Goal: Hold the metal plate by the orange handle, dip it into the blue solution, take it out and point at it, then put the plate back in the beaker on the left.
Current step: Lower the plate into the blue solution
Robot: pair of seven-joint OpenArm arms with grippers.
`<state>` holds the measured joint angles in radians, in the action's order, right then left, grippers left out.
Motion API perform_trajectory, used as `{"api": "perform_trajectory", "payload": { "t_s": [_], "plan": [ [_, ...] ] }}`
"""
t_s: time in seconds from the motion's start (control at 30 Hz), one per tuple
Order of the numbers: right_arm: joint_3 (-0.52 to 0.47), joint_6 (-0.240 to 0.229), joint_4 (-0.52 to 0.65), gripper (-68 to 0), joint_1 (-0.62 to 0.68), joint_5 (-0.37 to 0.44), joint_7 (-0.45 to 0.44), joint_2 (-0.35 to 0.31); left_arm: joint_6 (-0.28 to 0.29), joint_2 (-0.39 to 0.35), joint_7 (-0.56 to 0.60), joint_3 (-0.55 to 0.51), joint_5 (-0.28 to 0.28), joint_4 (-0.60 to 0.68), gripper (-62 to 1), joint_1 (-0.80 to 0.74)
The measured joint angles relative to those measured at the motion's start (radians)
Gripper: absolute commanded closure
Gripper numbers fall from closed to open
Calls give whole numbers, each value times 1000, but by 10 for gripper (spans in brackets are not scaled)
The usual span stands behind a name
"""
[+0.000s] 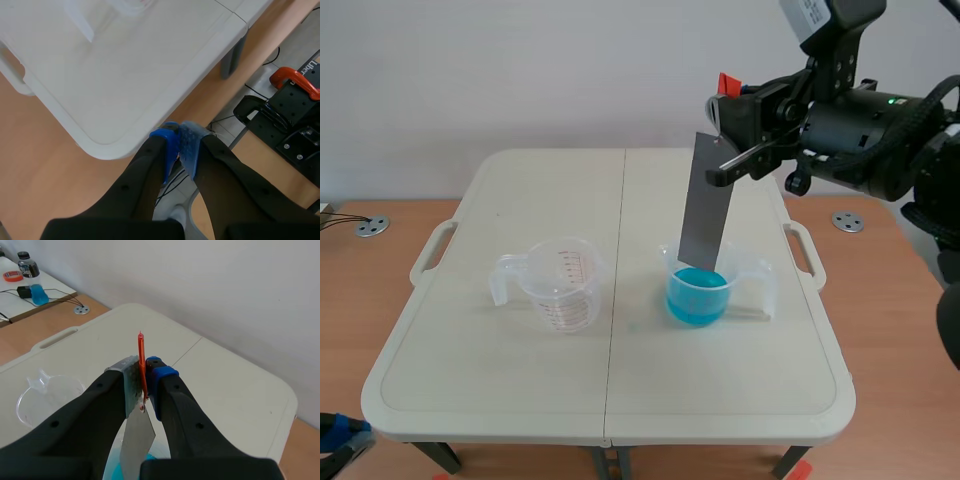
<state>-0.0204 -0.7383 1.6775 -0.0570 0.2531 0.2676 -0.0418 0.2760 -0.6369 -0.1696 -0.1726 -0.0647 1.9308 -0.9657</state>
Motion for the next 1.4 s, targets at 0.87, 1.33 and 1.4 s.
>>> {"api": "perform_trajectory", "payload": {
  "t_s": [0.87,1.33,1.4],
  "plan": [
    [0,0,-311,-13,-3,-247,-348,0,-3,3,-60,0,0,0,-17,14],
    [0,6,-438,-13,-56,-291,-426,0,-2,3,-43,0,0,0,-17,19],
    [0,8,-438,-13,-56,-292,-428,0,-2,3,-43,0,0,0,-17,19]
  ]
}}
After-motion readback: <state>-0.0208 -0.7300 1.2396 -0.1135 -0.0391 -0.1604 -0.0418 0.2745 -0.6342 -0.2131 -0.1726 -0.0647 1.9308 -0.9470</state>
